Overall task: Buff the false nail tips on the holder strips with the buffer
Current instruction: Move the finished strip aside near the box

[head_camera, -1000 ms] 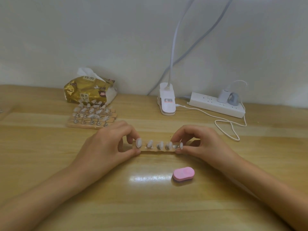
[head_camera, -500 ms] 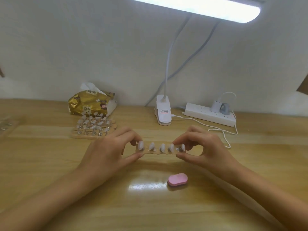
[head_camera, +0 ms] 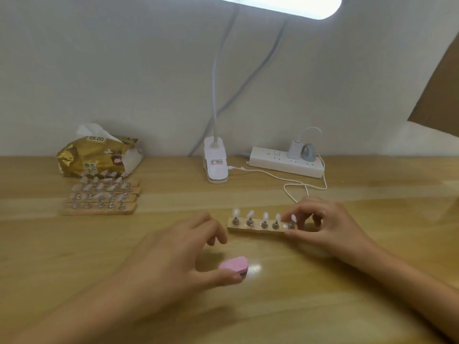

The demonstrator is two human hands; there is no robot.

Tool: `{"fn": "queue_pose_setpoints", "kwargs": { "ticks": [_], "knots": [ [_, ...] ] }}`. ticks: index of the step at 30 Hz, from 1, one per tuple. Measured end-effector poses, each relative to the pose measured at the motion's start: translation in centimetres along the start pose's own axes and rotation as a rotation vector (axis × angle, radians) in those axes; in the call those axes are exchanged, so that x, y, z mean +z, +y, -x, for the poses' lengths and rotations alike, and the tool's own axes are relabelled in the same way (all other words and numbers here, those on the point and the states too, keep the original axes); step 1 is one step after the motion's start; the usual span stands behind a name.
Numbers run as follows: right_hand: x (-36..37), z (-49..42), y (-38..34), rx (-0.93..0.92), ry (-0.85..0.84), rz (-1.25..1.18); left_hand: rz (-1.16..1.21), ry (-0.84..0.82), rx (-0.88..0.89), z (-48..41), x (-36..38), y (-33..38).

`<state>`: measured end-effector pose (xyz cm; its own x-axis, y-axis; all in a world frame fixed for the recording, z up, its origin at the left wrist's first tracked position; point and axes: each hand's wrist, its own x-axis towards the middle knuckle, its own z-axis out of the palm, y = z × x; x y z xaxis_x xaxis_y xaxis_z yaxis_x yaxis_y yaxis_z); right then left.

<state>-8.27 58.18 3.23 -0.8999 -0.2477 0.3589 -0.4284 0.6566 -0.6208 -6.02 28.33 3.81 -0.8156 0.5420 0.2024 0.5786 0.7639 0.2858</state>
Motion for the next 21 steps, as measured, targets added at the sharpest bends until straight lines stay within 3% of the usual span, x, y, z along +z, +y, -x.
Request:
{"fn": "queue_pose_setpoints", "kwargs": {
  "ticks": [11,16,21],
  "knots": [
    [-2.9,0.5,1.7,0.132,-0.211,0.108,0.041,0.021,0.280,-3.5,2.3,3.1],
    [-7.8,2.8,3.7,0.319,-0.346,0.305,-0.012,-0.003,0.461,-5.6,3.6,5.6],
    [-14.0,5.0,8.3,0.578,-0.282,0.420,0.130,0.023,0.513,-11.9,6.9,9.1]
  ]
}}
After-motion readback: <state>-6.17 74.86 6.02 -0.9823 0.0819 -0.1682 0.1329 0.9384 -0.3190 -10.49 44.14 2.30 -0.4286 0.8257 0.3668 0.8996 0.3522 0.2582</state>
